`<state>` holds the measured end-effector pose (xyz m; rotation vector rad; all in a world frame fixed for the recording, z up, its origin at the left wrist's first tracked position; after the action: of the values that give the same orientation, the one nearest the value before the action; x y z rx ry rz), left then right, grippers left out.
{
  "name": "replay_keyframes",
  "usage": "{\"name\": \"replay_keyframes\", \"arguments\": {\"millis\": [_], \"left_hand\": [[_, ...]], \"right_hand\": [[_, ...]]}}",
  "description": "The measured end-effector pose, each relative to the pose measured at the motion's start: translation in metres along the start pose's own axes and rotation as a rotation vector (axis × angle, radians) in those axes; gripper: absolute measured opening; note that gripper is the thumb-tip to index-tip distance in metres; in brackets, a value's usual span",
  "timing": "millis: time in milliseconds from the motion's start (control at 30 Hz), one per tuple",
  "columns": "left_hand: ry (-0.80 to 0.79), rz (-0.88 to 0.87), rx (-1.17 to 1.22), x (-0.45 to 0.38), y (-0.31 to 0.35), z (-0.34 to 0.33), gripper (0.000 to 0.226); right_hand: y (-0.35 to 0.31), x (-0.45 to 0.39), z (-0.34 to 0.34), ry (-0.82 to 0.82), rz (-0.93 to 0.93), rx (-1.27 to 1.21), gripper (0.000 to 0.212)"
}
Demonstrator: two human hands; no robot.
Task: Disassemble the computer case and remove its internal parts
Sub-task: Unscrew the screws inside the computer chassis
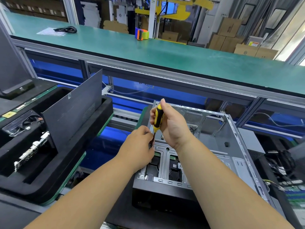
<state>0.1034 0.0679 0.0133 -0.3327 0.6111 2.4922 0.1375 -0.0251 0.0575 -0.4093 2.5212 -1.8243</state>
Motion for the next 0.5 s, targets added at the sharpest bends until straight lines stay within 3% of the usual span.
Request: {"name": "replay_keyframes", "arguments": {"millis": [200,500], "left_hand": [[0.006,0.011,-0.072,-0.005,0.002,0.002,0.022],[-0.018,-0.037,-0.223,-0.010,0.012,-0.002,0.023]], "right_hand": [[0.001,0.001,-0.003,-0.023,-0.022,-0.030,0.058],[-0.002,0.003,0.000,0.008,-0.013,-0.099,0.064]]}}
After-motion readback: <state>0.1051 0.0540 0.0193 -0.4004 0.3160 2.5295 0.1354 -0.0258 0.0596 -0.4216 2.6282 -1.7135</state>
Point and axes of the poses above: each hand's wrist, its own x-axis away from the middle knuckle, its own z-axis out of the back of the hand, y = z × x, the point moved 8 cm from there along -x, towards the middle knuckle, and after that the axes turned 11 degrees about -z, right-handed, at the moved point
